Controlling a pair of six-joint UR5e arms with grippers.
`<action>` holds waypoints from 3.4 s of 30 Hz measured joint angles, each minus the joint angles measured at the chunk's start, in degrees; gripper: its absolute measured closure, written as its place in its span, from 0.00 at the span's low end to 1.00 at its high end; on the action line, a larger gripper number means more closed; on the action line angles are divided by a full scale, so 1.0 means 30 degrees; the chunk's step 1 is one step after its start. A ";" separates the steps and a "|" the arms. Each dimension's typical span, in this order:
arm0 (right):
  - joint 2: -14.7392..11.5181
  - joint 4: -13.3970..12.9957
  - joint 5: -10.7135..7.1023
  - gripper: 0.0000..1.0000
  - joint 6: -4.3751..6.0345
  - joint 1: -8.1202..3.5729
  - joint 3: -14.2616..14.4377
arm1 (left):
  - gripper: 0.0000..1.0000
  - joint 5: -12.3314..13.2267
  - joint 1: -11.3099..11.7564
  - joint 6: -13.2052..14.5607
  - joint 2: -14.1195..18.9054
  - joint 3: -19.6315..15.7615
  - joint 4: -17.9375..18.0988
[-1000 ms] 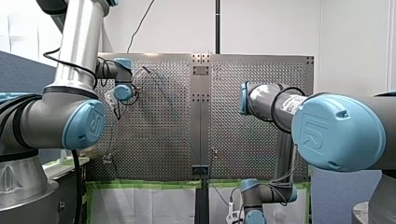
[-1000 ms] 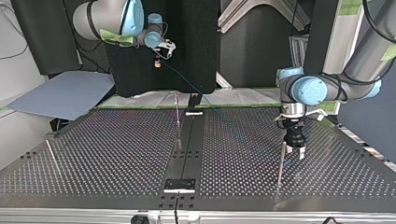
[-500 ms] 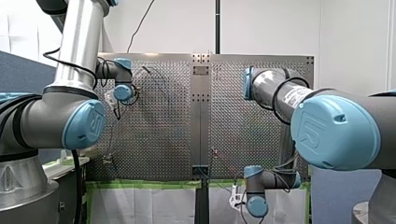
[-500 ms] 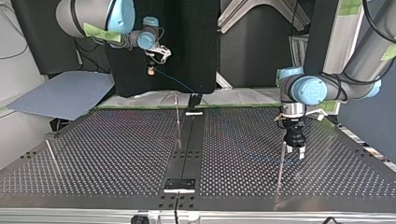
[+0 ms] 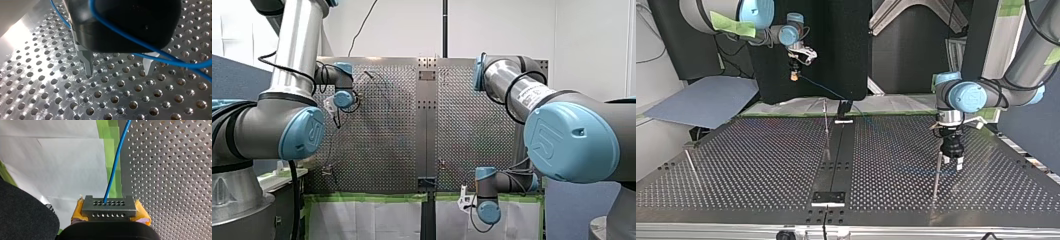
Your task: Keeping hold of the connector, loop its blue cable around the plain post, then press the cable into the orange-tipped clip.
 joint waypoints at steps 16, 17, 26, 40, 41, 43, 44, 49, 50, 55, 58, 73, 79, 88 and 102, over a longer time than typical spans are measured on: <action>-0.1415 -0.2453 -0.0006 1.00 0.0009 0.0139 0.2541 | 0.02 -0.0028 -0.0039 0.0017 0.0000 -0.0007 -0.0082; -0.1555 -0.2415 -0.0037 1.00 0.0013 0.0130 0.2575 | 0.02 -0.0028 -0.0039 0.0017 0.0000 -0.0005 -0.0087; -0.3199 -0.1975 -0.0206 1.00 0.0055 -0.0125 0.2642 | 0.02 -0.0026 -0.0063 0.0019 0.0001 -0.0003 -0.0174; -0.2584 -0.2593 -0.1069 1.00 -0.0588 -0.0163 0.2647 | 0.02 -0.0104 -0.0079 0.0015 0.0000 -0.0004 -0.0287; -0.2421 -0.2747 -0.1212 1.00 -0.0629 -0.0183 0.2644 | 0.02 -0.0139 -0.0088 0.0022 0.0000 -0.0005 -0.0308; -0.2026 -0.3132 -0.1585 1.00 -0.0703 -0.0225 0.2629 | 0.02 -0.0184 -0.0107 0.0021 -0.0003 -0.0005 -0.0351; -0.1856 -0.3255 -0.1756 1.00 -0.0726 -0.0254 0.2609 | 0.02 -0.0208 -0.0118 0.0005 -0.0002 -0.0003 -0.0378; -0.1417 -0.3109 -0.2827 1.00 -0.0857 -0.0449 0.2126 | 0.02 -0.0617 -0.0220 -0.0371 0.0009 -0.0002 -0.0520; -0.1395 -0.2970 -0.3008 1.00 -0.0880 -0.0473 0.2022 | 0.02 -0.0730 -0.0275 -0.0542 0.0007 -0.0001 -0.0539; -0.1362 -0.2295 -0.3733 1.00 -0.0956 -0.0588 0.1659 | 0.02 -0.0925 -0.0423 -0.1302 0.0003 -0.0003 -0.0533; -0.1358 -0.2059 -0.3857 1.00 -0.0981 -0.0632 0.1610 | 0.02 -0.0917 -0.0442 -0.1811 0.0002 -0.0006 -0.0413; -0.1355 -0.1740 -0.3906 1.00 -0.1056 -0.0650 0.1592 | 0.02 -0.0521 -0.0368 -0.4456 0.0022 -0.0010 -0.0598; -0.1356 -0.1714 -0.3905 1.00 -0.1056 -0.0648 0.1595 | 0.02 -0.0996 -0.0200 -0.5564 0.0051 -0.0018 -0.1360; -0.1355 -0.1659 -0.3905 1.00 -0.1065 -0.0625 0.1596 | 0.02 -0.0480 -0.0023 -0.7114 0.0205 -0.0018 -0.1445; -0.1355 -0.1561 -0.3905 1.00 -0.1071 -0.0609 0.1603 | 0.02 0.0163 0.0160 -0.9859 0.0999 -0.0635 -0.1003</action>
